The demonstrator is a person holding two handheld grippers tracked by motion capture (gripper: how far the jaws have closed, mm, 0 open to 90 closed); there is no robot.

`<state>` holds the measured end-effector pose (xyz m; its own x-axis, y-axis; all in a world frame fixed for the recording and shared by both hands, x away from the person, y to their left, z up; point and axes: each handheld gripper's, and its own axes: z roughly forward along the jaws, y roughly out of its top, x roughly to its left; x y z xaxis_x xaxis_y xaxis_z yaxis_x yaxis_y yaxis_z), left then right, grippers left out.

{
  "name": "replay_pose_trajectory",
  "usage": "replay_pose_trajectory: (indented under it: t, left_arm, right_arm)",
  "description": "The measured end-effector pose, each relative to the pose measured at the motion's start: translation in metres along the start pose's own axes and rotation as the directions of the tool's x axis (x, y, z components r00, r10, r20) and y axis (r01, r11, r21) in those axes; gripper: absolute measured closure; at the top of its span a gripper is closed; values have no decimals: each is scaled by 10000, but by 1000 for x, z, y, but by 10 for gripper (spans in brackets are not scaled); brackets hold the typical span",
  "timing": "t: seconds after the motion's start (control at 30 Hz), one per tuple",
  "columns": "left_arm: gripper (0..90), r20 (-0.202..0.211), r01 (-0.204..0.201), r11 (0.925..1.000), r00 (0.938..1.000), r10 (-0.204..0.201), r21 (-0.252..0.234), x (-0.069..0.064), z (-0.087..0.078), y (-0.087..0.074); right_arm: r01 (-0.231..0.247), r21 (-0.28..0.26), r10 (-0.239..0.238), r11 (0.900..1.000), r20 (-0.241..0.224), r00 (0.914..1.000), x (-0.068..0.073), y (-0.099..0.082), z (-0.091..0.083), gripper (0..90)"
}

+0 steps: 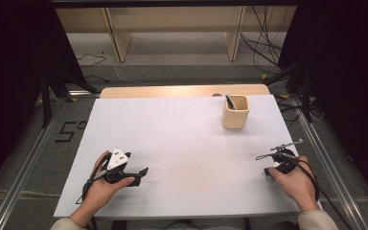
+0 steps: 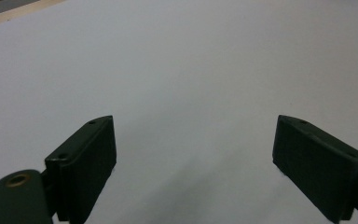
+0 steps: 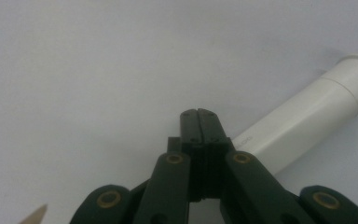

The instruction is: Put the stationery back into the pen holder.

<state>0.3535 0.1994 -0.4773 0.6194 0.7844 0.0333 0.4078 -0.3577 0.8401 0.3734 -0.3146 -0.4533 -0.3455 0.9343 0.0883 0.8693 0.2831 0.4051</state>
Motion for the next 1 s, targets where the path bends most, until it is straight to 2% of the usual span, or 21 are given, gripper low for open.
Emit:
replay_pose_trajectory:
  t: [0.33,0.43,0.53,1.0]
  left_arm:
    - [133,4,4,10000,10000,-4,7,0,0,0]
    - [133,8,15,10000,10000,-15,9,0,0,0]
    - [133,20,-5,10000,10000,5,22,0,1,0]
    - [133,6,22,10000,10000,-22,7,0,0,0]
  right_arm:
    - [-27,-87,27,10000,9,10000,1,1,-1,900]
    - [-39,-397,40,9992,14,10000,1,1,-5,900]
    - [-82,-487,87,9988,94,9999,0,2,-9,900]
    - [-79,-1,79,10000,95,9999,0,-3,-3,900]
